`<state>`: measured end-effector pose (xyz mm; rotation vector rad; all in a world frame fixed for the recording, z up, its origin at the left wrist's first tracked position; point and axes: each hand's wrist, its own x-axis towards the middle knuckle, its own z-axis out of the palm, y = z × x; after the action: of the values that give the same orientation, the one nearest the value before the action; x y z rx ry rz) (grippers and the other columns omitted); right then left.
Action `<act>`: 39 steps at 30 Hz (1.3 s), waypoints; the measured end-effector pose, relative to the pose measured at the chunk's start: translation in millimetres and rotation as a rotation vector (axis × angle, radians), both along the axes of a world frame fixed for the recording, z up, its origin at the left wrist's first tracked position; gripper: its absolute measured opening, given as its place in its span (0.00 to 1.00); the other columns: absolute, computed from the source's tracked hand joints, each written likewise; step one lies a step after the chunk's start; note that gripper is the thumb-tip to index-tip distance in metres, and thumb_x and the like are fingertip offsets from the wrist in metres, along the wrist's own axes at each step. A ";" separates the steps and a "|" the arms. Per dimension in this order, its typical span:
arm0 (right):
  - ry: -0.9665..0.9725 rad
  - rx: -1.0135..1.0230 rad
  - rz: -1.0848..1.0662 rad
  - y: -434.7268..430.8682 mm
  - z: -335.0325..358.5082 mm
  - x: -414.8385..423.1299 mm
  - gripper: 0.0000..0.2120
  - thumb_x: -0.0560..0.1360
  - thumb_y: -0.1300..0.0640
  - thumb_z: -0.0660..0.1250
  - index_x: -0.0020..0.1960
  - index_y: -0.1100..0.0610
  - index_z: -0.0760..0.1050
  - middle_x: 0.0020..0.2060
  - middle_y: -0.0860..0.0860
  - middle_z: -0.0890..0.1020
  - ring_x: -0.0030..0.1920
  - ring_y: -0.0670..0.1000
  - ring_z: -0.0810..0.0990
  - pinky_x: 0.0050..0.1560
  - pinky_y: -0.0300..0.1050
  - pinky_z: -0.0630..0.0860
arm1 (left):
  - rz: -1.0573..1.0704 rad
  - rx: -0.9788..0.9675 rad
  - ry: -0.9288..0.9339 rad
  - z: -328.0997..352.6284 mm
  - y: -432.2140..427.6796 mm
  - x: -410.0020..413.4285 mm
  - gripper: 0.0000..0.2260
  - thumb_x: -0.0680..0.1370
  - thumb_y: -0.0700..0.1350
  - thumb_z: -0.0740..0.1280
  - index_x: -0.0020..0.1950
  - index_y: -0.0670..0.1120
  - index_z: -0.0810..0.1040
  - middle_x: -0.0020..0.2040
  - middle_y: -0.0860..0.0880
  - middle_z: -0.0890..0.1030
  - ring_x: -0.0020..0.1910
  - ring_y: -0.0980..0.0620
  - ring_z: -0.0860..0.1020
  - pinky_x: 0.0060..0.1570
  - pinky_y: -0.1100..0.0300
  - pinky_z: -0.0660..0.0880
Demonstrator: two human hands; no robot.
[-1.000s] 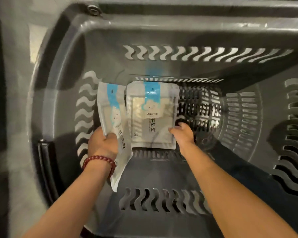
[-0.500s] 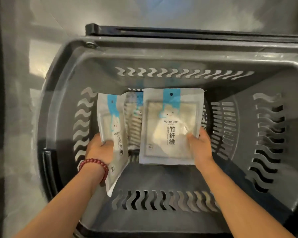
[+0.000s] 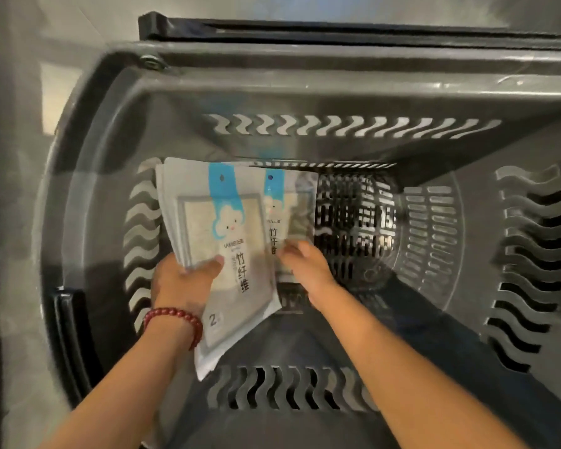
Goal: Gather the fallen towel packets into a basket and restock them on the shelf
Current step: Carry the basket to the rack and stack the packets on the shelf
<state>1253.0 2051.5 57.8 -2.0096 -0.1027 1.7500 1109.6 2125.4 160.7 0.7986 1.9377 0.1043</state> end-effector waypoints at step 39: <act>-0.404 0.206 -0.574 -109.3 374.3 72.8 0.10 0.77 0.61 0.65 0.52 0.48 0.79 0.45 0.43 0.83 0.49 0.47 0.81 0.51 0.47 0.77 | -0.435 0.178 -0.475 307.2 28.5 55.4 0.10 0.72 0.36 0.71 0.45 0.52 0.80 0.37 0.58 0.83 0.37 0.60 0.82 0.36 0.65 0.77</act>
<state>1325.8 1942.3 432.1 -1.9566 0.1468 0.9362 1165.1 2153.8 467.9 1.1784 1.2921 0.1851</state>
